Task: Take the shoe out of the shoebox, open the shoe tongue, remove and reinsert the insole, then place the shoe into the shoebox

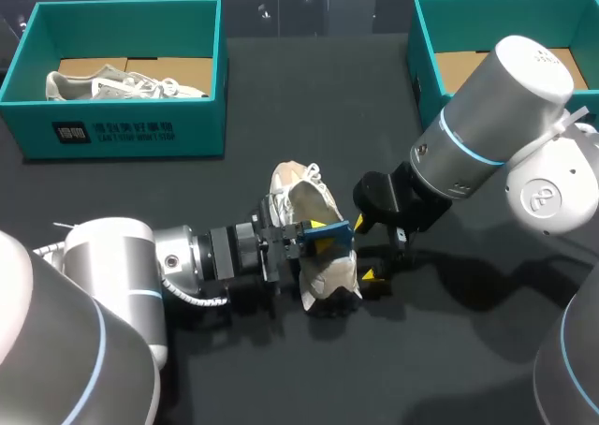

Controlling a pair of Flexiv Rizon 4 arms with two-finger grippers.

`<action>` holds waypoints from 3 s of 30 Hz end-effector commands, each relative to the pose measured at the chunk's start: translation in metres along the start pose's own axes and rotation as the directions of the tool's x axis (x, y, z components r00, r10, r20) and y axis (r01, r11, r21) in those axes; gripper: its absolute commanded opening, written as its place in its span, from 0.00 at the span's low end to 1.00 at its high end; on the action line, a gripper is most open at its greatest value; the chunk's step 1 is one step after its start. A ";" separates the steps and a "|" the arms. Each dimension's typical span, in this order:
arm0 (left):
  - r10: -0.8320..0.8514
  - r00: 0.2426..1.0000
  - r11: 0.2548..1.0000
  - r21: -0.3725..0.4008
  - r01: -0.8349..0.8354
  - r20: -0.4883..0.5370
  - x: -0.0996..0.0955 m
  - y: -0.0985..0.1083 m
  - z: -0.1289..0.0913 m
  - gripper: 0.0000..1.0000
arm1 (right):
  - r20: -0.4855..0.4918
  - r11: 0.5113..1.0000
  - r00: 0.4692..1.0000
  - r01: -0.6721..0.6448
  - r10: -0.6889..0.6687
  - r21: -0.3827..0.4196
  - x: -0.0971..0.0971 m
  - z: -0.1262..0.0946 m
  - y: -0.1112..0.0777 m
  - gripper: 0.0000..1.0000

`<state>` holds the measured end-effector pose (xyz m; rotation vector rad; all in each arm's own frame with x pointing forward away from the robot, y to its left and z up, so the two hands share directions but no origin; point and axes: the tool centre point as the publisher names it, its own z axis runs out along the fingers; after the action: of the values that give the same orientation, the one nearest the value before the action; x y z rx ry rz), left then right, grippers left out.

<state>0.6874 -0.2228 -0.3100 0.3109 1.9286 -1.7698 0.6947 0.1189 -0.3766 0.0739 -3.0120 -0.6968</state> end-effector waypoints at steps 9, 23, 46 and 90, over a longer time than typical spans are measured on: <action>0.044 0.999 0.998 -0.046 -0.044 0.002 -0.003 0.031 0.005 0.00 | 0.001 1.000 1.000 0.000 0.000 0.001 0.001 0.001 0.000 1.00; 0.057 0.998 0.998 -0.027 -0.056 0.022 -0.001 0.008 -0.002 0.44 | 0.001 1.000 1.000 0.000 0.000 0.001 0.001 0.001 0.000 1.00; 0.194 0.981 0.980 -0.045 -0.194 -0.006 0.005 0.011 0.010 0.00 | 0.001 1.000 1.000 0.000 0.000 0.001 0.001 0.001 0.000 1.00; 0.181 0.983 0.975 -0.128 -0.182 -0.022 0.002 0.015 0.005 0.00 | 0.001 1.000 1.000 0.000 0.000 0.001 0.001 0.001 0.000 1.00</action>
<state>0.6849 -0.2138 -0.3194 0.4403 1.9322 -1.5225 0.6947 0.1189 -0.3766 0.0739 -3.0120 -0.6967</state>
